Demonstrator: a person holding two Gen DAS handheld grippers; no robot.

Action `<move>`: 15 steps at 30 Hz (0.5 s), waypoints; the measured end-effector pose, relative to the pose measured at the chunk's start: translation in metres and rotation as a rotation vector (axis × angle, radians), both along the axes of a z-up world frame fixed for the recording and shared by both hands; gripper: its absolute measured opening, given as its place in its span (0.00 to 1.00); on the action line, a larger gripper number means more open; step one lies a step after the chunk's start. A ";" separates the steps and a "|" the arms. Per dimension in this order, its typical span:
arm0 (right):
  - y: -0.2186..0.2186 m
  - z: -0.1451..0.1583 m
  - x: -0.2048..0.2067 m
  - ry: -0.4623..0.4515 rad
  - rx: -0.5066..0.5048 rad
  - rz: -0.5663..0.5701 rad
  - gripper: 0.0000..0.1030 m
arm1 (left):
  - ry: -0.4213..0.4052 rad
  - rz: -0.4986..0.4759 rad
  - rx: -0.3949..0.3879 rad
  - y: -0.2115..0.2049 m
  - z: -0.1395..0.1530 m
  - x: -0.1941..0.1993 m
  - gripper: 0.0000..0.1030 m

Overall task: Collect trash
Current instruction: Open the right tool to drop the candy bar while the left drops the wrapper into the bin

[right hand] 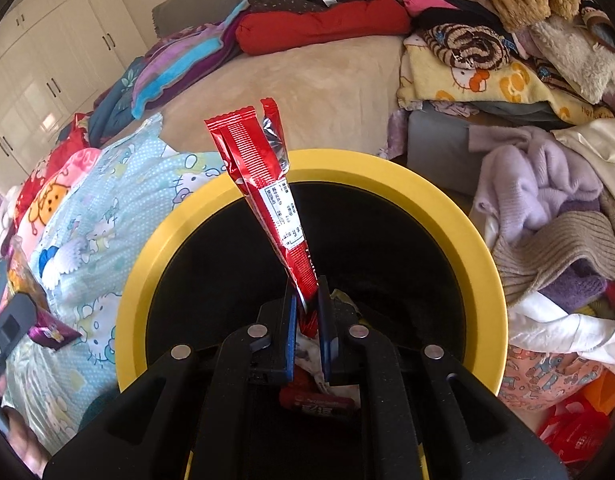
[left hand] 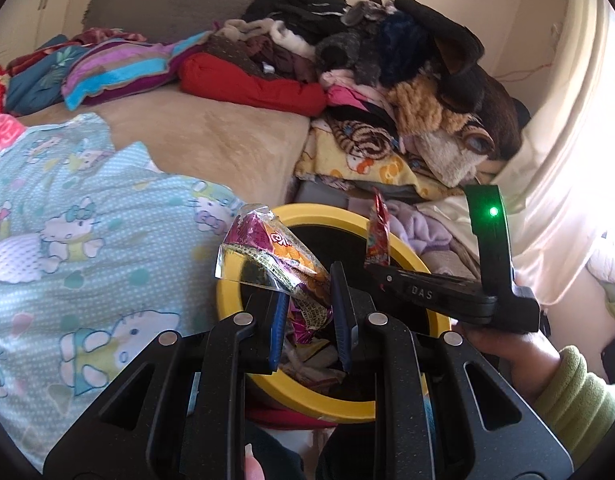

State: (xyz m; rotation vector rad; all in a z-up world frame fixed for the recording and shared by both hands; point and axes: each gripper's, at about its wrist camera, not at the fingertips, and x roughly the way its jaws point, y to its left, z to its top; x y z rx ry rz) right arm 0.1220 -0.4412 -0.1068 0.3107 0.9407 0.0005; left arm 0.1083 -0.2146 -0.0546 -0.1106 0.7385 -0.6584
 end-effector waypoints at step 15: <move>-0.025 0.009 -0.007 -0.029 0.043 -0.062 0.35 | 0.042 -0.070 0.022 -0.029 -0.017 0.013 0.64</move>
